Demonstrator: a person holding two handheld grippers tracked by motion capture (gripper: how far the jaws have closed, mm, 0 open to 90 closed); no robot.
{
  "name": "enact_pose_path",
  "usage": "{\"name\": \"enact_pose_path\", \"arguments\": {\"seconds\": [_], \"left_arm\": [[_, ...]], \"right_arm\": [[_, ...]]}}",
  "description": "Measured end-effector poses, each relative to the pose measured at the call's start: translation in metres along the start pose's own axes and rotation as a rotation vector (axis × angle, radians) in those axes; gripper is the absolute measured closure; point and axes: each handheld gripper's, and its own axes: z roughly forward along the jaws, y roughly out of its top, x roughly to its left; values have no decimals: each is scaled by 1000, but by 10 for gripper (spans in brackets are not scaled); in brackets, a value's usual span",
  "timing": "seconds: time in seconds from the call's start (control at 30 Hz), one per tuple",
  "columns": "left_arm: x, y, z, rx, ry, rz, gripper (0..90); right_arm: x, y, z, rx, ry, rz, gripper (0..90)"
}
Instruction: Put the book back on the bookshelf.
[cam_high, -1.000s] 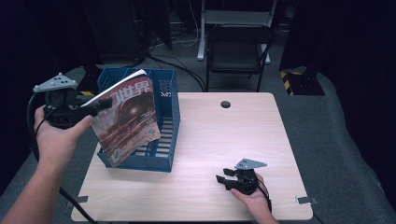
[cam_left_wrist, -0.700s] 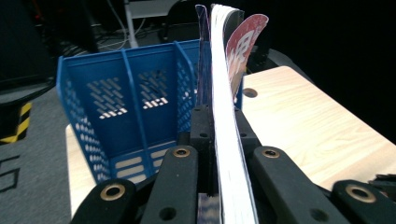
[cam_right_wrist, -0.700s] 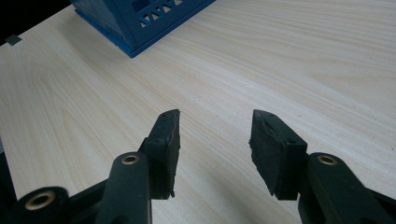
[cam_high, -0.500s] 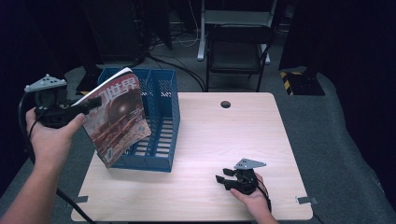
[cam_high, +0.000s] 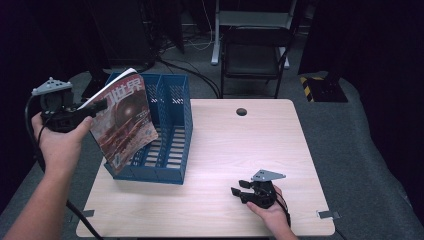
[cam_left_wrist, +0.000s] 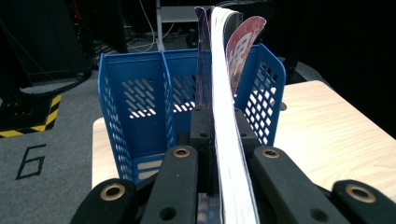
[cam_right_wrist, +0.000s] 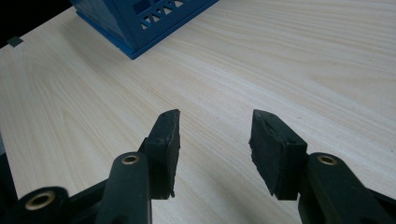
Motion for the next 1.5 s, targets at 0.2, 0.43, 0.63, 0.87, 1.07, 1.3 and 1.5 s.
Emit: {"name": "enact_pose_path", "arguments": {"seconds": [0.2, 0.43, 0.63, 0.87, 1.07, 1.3, 1.5], "left_arm": [[-1, -1, 11, -1, 10, -13, 839], [-3, 2, 24, 7, 33, -13, 839], [-5, 6, 35, 6, 41, -18, 839], [-7, 7, 48, 3, 38, -27, 839], [-8, 4, 61, 12, 36, -40, 839], [-9, 2, 75, 14, 29, -49, 839], [-10, -4, 85, 31, 23, -49, 839]], "right_arm": [[0, 0, 0, -1, 1, 2, 524], [0, 0, -1, 2, 1, 1, 524], [0, 0, -2, -4, -3, 4, 524], [-1, -1, -5, -10, -3, 4, 524], [0, -3, -7, -8, -2, 7, 524], [3, -5, -11, -13, -9, -7, 524], [3, -8, -16, -23, -23, -2, 524]]}}
